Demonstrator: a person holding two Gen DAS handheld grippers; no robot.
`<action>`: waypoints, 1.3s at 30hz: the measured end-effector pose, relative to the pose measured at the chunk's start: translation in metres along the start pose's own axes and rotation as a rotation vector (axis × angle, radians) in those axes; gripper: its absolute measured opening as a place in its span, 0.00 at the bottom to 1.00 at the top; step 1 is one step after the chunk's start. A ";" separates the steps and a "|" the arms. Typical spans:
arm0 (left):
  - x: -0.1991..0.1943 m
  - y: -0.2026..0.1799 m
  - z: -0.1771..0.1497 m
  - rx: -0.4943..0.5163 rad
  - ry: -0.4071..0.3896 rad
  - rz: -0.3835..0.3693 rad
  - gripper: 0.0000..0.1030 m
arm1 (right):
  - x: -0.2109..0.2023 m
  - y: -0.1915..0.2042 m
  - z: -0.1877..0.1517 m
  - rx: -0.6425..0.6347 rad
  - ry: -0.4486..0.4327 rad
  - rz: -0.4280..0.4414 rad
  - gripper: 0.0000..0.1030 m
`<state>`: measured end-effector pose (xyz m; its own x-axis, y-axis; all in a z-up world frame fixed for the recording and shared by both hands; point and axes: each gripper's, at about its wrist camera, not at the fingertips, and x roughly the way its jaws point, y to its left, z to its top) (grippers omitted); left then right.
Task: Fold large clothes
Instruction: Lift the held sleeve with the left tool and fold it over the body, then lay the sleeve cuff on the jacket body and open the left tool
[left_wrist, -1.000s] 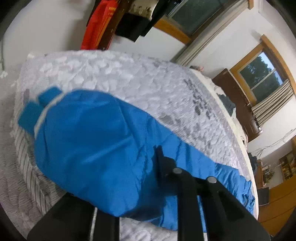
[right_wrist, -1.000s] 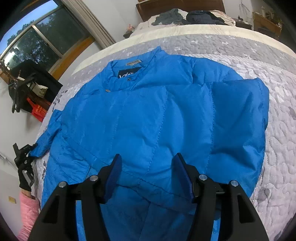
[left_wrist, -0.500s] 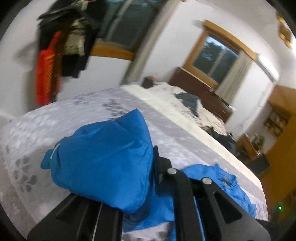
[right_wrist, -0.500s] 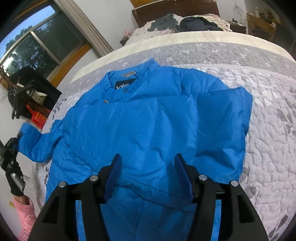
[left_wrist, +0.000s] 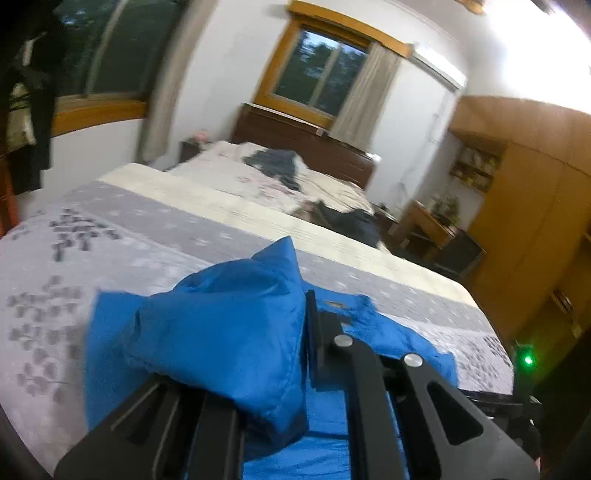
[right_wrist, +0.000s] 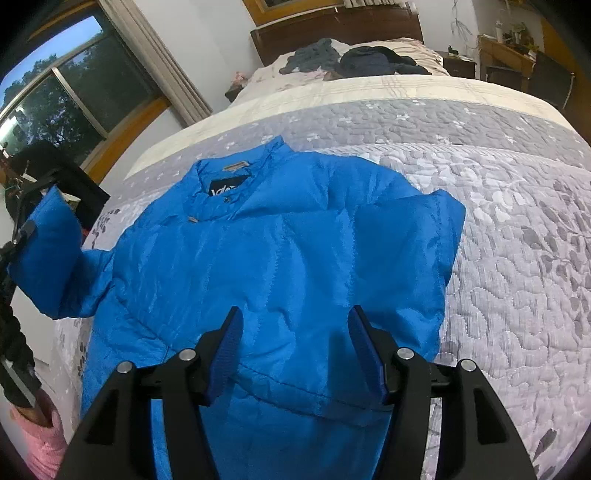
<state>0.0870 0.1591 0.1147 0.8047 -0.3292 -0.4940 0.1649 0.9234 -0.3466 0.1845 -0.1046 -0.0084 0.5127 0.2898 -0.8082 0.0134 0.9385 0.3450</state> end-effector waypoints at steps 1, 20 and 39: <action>0.007 -0.009 -0.003 0.011 0.010 -0.019 0.06 | 0.000 -0.001 0.000 0.003 0.000 -0.001 0.58; 0.140 -0.049 -0.098 0.065 0.336 -0.096 0.23 | 0.006 -0.014 0.003 0.028 0.015 -0.015 0.58; 0.031 0.072 -0.072 0.044 0.202 -0.060 0.69 | 0.005 0.058 -0.001 -0.050 0.064 0.146 0.62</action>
<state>0.0825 0.2015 0.0174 0.6628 -0.4127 -0.6248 0.2375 0.9072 -0.3473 0.1867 -0.0488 0.0068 0.4502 0.4339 -0.7804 -0.1007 0.8931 0.4385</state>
